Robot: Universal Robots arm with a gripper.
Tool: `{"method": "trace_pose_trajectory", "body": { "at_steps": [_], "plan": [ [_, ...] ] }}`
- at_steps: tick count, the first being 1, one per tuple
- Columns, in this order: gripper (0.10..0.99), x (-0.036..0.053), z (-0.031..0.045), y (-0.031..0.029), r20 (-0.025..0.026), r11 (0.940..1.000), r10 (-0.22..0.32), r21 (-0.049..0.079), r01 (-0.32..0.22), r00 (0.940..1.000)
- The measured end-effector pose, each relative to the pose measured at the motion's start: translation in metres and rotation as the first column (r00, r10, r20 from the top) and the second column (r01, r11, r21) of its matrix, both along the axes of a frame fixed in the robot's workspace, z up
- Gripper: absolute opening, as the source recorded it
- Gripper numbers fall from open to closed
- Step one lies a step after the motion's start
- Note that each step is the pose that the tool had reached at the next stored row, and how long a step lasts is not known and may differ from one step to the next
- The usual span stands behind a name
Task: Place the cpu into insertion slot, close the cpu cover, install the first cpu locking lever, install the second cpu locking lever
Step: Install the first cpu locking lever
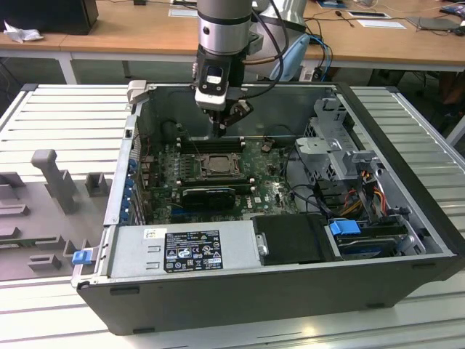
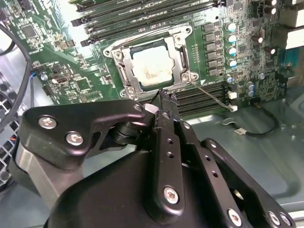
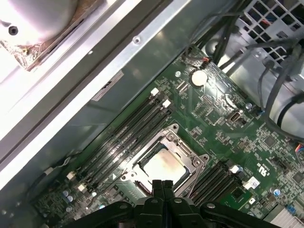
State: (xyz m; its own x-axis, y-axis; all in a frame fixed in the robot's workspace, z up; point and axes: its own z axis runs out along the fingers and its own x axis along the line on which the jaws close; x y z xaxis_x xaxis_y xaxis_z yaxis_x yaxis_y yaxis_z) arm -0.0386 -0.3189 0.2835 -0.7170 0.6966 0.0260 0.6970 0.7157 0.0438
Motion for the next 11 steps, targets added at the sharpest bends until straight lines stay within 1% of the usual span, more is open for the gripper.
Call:
{"method": "trace_pose_trajectory", "body": {
  "at_steps": [3, 7, 11],
  "plan": [
    [0.106, 0.0000, 0.0000, 0.0000, 0.0000, 0.9995, 0.033, 0.000, -0.033, 0.9995],
    [0.106, 0.0000, 0.0000, 0.0000, 0.0000, 0.9971, 0.076, 0.000, -0.076, 0.9971],
    [0.106, 0.0000, 0.0000, 0.0000, 0.0000, 0.9927, 0.121, 0.000, -0.121, 0.9927]
  ]
}}
